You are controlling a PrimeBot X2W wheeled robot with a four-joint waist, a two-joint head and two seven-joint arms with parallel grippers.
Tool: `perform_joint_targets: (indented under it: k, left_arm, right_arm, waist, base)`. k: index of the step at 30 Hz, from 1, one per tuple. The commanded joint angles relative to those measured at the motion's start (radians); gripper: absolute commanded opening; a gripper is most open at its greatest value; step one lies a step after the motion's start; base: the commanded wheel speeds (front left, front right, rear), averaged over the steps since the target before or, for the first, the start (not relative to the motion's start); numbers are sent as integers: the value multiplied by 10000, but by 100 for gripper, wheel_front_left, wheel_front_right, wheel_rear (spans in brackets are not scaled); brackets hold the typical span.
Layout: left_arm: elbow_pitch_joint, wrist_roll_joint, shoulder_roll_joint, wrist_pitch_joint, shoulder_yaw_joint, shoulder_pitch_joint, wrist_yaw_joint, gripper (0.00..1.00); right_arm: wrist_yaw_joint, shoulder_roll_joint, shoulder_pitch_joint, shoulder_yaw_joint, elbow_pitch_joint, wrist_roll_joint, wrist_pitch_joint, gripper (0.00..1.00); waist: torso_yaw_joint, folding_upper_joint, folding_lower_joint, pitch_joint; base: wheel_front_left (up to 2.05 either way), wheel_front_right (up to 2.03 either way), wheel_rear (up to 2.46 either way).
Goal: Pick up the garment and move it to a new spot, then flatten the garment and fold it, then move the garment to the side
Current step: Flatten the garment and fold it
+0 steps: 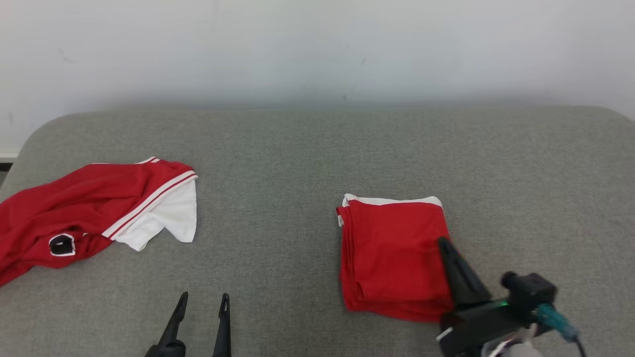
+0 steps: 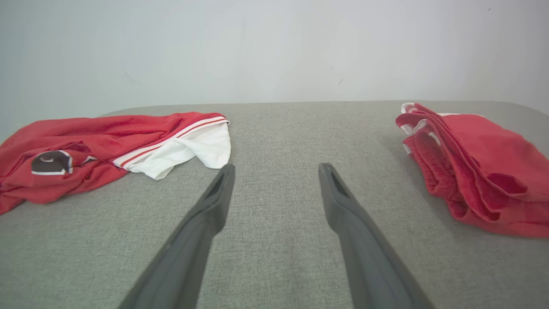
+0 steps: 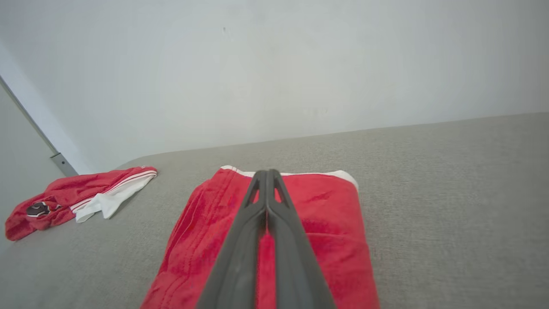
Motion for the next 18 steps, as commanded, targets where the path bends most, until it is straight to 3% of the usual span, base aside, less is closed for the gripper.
perform_joint_targets:
  k: [1,10,11,12,13,14,18]
  left_arm:
    - [-58,75,3,-32,41,42,52,100]
    - [-218,259,3,-32,318,319,131,100]
    - [-236,254,1,-32,340,334,140,100]
    - [-262,252,1,-32,365,360,143,100]
    - [-278,280,0,-32,369,396,147,100]
    - [-281,306,0,-32,385,436,146,100]
    - [-391,419,1,-32,438,505,194,100]
  right_arm:
    - [-18,-35,166,-204,-132,-111,-2,0]
    - [-16,120,1234,-2700,-942,-637,-4,0]
    - [-18,148,1386,-2858,-1003,-743,-2,9]
    - [-16,176,1521,-2967,-1038,-856,-4,45]
    - [-16,172,1640,-3014,-1112,-1013,-4,92]
    - [-16,198,1765,-3041,-1162,-1148,-3,100]
    - [-18,402,2194,-3068,-1409,-1451,-4,100]
  waist:
    - [-147,0,0,-60]
    - [-639,0,0,-250]
    - [-677,0,0,-267]
    - [-723,0,0,-286]
    - [-748,0,0,-298]
    - [-773,0,0,-318]
    - [-835,0,0,-366]
  base:
    - [0,0,0]
    - [0,0,0]
    - [0,0,0]
    - [0,0,0]
    - [0,0,0]
    - [0,0,0]
    - [0,0,0]
